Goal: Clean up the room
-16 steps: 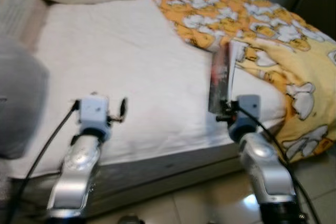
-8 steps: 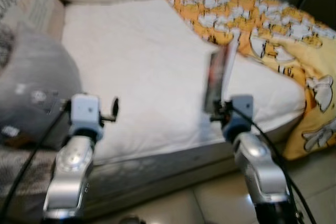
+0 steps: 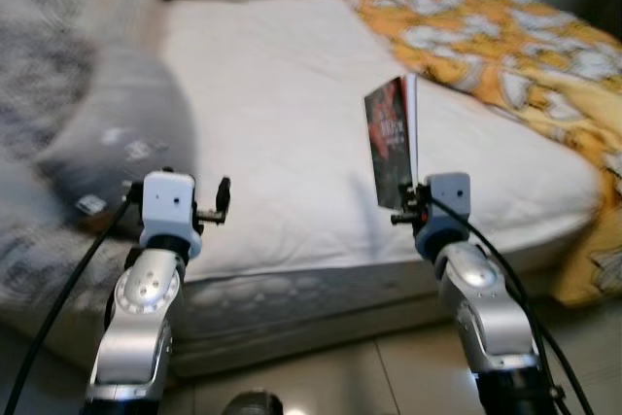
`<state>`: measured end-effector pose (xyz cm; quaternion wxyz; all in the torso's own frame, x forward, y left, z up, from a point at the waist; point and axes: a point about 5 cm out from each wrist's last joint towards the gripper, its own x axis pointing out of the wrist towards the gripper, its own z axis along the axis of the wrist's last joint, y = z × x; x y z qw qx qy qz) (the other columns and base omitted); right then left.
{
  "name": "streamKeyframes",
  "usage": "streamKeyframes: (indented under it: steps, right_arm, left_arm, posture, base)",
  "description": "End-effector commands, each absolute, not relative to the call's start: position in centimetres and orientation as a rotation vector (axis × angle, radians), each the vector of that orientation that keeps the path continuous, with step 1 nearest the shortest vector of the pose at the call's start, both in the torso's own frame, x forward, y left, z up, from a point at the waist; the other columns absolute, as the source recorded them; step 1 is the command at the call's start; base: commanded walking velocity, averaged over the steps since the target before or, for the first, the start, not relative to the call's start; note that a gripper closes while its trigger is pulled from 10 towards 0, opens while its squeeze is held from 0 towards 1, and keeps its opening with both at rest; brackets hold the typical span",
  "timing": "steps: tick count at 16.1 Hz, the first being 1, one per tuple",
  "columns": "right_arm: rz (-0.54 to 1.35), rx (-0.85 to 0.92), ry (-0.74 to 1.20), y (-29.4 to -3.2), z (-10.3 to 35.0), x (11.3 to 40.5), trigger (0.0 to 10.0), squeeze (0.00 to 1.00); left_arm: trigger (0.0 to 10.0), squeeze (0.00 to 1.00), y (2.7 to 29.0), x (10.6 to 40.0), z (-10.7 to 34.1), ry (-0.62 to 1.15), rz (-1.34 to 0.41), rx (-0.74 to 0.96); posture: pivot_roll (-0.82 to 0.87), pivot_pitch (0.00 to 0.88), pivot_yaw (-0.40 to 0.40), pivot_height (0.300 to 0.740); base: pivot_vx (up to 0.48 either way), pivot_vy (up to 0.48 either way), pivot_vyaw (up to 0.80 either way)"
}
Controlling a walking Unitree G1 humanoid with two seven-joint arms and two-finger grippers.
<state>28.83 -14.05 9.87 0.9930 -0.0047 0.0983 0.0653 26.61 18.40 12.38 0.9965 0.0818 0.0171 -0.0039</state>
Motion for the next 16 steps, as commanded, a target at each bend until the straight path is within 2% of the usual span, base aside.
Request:
streamKeyframes:
  steps: [1, 16]
  right_arm:
    - [0.118, -0.007, 0.137, -14.30, 11.07, 29.39, 10.0, 0.00]
    - [0.117, -0.027, 0.143, -14.26, 10.75, 29.54, 10.0, 0.00]
  left_arm:
    - [10.0, 0.00, 17.94, 26.81, 12.72, 0.017, -0.031, 0.166]
    - [10.0, 0.00, 17.29, 26.96, 13.19, -0.016, -0.076, 0.145]
  posture:
    - [0.08, 0.000, -0.020, 0.740]
    - [0.08, 0.000, -0.021, 0.740]
  base:
    - [0.240, 0.000, 0.00]
    - [0.266, 0.000, 0.00]
